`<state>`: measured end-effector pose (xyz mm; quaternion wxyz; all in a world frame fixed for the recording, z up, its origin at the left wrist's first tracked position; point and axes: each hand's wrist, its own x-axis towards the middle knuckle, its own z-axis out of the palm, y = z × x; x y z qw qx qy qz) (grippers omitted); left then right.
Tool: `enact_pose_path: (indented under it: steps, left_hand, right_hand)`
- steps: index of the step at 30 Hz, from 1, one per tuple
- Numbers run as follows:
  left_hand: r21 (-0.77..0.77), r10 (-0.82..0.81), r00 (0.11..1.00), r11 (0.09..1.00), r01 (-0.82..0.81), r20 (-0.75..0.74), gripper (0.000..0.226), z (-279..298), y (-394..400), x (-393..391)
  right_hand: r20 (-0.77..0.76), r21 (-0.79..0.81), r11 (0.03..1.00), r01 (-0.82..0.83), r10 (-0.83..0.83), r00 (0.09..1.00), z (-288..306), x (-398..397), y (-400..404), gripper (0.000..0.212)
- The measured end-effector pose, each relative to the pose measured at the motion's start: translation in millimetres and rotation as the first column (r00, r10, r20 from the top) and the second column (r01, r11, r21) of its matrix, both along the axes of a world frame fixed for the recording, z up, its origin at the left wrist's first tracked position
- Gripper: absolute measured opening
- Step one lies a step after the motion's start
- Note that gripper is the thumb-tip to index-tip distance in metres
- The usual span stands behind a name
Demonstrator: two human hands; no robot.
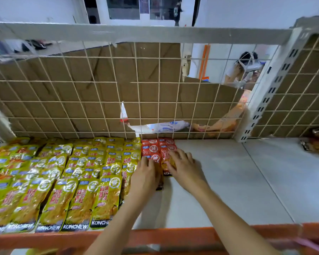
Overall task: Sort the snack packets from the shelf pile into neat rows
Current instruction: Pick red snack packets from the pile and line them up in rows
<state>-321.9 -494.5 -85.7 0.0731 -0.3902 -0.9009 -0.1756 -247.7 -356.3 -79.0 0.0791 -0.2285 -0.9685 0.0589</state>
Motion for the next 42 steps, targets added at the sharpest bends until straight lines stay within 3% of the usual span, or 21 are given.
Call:
enact_pose_path:
  steps: [4,9,14,17,29,37,42]
  left_hand:
    - [-0.034,-0.001,1.000,0.999,0.002,0.028,0.021,13.5,-0.8,-0.1]
    - [-0.118,-0.169,0.973,0.981,0.152,-0.157,0.042,34.5,4.6,34.9]
    - [-0.086,-0.261,0.941,0.965,0.248,-0.214,0.032,37.5,51.9,110.3]
    - [-0.079,-0.349,0.918,0.937,0.340,-0.186,0.035,30.7,87.8,163.5]
    - [-0.081,-0.611,0.790,0.791,0.606,-0.047,0.042,28.2,231.1,369.0]
    - [-0.012,-0.695,0.716,0.717,0.697,0.065,0.038,40.6,324.4,420.0]
    - [0.104,-0.665,0.737,0.747,0.656,0.121,0.043,48.5,407.3,420.2]
  right_hand:
    - [0.009,-0.215,0.975,-0.057,0.061,0.998,14.5,14.4,5.3,0.044]
    - [0.024,-0.085,0.995,-0.050,0.052,0.998,26.3,87.4,15.1,0.043]
    - [-0.036,-0.045,0.998,0.054,-0.056,0.998,26.6,188.5,31.1,0.040]
    - [-0.155,-0.051,0.983,0.176,-0.182,0.971,25.4,255.1,51.0,0.039]
    - [-0.083,-0.177,0.840,0.513,-0.532,0.842,10.2,491.7,119.3,0.044]
    - [-0.128,-0.277,0.743,0.609,-0.656,0.743,10.2,550.7,181.5,0.042]
    - [-0.186,-0.307,0.729,0.612,-0.676,0.713,26.3,557.2,252.4,0.041]
